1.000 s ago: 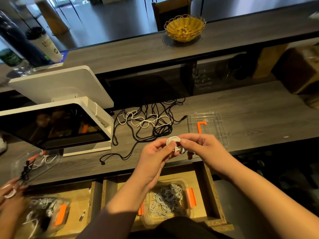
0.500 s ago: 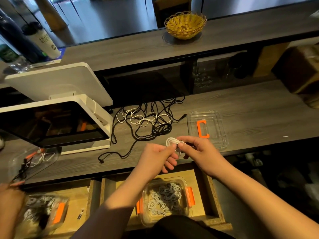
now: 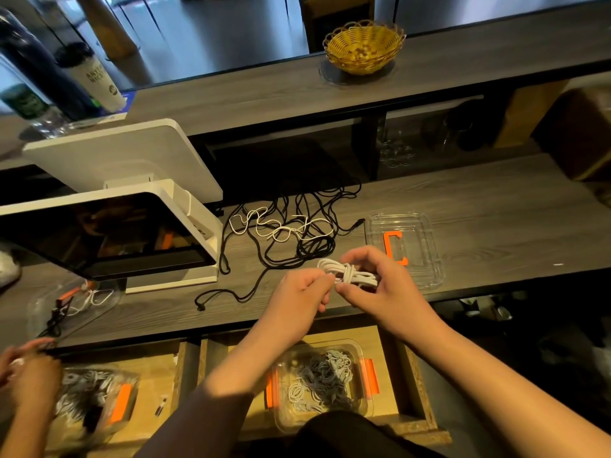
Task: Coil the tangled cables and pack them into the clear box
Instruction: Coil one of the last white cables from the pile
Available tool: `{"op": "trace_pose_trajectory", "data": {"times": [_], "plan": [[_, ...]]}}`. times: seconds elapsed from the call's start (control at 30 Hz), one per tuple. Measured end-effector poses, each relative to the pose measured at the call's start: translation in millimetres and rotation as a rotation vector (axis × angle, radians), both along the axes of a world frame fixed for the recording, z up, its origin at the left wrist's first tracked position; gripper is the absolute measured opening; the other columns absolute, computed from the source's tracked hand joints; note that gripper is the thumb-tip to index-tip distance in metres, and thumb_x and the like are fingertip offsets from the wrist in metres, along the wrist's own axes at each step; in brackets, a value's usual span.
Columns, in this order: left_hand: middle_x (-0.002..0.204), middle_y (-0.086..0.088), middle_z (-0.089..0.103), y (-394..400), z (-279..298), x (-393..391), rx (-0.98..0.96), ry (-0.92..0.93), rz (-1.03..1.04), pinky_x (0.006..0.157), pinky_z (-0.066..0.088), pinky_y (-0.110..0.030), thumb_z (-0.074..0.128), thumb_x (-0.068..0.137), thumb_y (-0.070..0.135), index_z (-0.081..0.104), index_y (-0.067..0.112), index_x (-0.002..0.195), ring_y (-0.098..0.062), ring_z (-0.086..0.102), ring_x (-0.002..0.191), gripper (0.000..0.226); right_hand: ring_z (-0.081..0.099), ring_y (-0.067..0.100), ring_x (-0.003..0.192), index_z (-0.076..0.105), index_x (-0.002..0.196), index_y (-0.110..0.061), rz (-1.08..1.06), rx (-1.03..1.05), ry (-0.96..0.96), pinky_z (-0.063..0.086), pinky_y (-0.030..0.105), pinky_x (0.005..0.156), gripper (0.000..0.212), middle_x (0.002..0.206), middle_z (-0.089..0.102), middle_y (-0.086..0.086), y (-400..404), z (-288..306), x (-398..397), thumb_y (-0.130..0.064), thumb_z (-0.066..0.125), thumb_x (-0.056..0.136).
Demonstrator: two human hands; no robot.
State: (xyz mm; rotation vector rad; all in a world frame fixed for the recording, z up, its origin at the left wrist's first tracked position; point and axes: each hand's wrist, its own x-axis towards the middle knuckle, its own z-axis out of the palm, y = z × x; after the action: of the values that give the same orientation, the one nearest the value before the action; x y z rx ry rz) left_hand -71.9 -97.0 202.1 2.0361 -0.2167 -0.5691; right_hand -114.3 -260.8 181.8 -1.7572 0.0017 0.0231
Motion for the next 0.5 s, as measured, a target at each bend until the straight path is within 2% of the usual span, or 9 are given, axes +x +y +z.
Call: {"op": "trace_pose_trajectory", "data": {"times": [0.1, 0.2, 0.27, 0.33, 0.37, 0.4, 0.47, 0.5], "plan": [[0.059, 0.005, 0.061, 3, 3, 2, -0.078, 0.023, -0.059, 0.086, 0.046, -0.033, 0.044, 0.103, 0.021, 0.056, 0.021, 0.057, -0.008, 0.056, 0.066, 0.047, 0.064, 0.021, 0.079, 0.065, 0.103, -0.021, -0.021, 0.104, 0.033, 0.06, 0.038, 0.061, 0.027, 0.093, 0.066, 0.003, -4, 3, 2, -0.002, 0.07, 0.085], [0.063, 0.002, 0.067, 7, 10, 5, -0.151, 0.142, -0.128, 0.087, 0.042, -0.026, 0.038, 0.103, 0.01, 0.056, 0.002, 0.065, -0.003, 0.059, 0.069, 0.043, 0.063, 0.021, 0.072, 0.069, 0.1, -0.014, 0.011, 0.241, 0.152, 0.058, 0.032, 0.056, 0.024, 0.096, 0.062, 0.018, -8, 10, 5, 0.005, 0.065, 0.086], [0.072, -0.005, 0.072, 12, 14, 5, -0.289, 0.296, -0.118, 0.089, 0.044, -0.028, 0.039, 0.103, 0.011, 0.057, 0.002, 0.062, -0.009, 0.067, 0.079, 0.046, 0.06, 0.023, 0.067, 0.069, 0.1, -0.008, 0.036, 0.333, 0.246, 0.056, 0.029, 0.055, 0.022, 0.094, 0.061, 0.024, -10, 15, 7, 0.007, 0.059, 0.089], [0.09, -0.025, 0.071, 18, 13, 1, -0.474, 0.467, -0.081, 0.106, 0.042, -0.044, 0.046, 0.098, 0.018, 0.063, 0.014, 0.054, -0.035, 0.067, 0.107, 0.047, 0.057, 0.032, 0.068, 0.07, 0.099, -0.006, 0.096, 0.346, 0.288, 0.051, 0.037, 0.064, 0.02, 0.089, 0.068, 0.017, -13, 20, 6, 0.004, 0.054, 0.093], [0.095, -0.031, 0.069, 20, 11, 0, -0.552, 0.522, -0.071, 0.11, 0.039, -0.05, 0.049, 0.093, 0.02, 0.063, 0.013, 0.053, -0.042, 0.062, 0.115, 0.043, 0.056, 0.032, 0.067, 0.069, 0.099, -0.007, 0.142, 0.359, 0.308, 0.048, 0.04, 0.069, 0.017, 0.085, 0.071, 0.011, -15, 22, 5, -0.001, 0.054, 0.094], [0.097, -0.033, 0.068, 22, 9, 0, -0.612, 0.558, -0.062, 0.109, 0.042, -0.051, 0.049, 0.09, 0.021, 0.057, 0.001, 0.054, -0.043, 0.062, 0.115, 0.041, 0.056, 0.03, 0.065, 0.069, 0.1, -0.007, 0.187, 0.388, 0.332, 0.046, 0.041, 0.072, 0.015, 0.081, 0.072, 0.006, -16, 26, 4, -0.007, 0.055, 0.093], [0.103, -0.037, 0.064, 25, 9, 1, -0.709, 0.611, -0.063, 0.096, 0.052, -0.041, 0.049, 0.088, 0.022, 0.046, -0.025, 0.069, -0.039, 0.065, 0.111, 0.051, 0.055, 0.03, 0.071, 0.068, 0.099, -0.01, 0.215, 0.447, 0.367, 0.045, 0.04, 0.071, 0.016, 0.08, 0.072, 0.004, -14, 32, 5, -0.012, 0.059, 0.086], [0.105, -0.038, 0.063, 26, 10, 2, -0.737, 0.621, -0.056, 0.094, 0.053, -0.039, 0.049, 0.089, 0.023, 0.043, -0.03, 0.075, -0.039, 0.065, 0.109, 0.055, 0.055, 0.031, 0.076, 0.067, 0.097, -0.011, 0.194, 0.461, 0.363, 0.047, 0.039, 0.071, 0.015, 0.082, 0.072, 0.005, -12, 34, 6, -0.012, 0.059, 0.084]]}}
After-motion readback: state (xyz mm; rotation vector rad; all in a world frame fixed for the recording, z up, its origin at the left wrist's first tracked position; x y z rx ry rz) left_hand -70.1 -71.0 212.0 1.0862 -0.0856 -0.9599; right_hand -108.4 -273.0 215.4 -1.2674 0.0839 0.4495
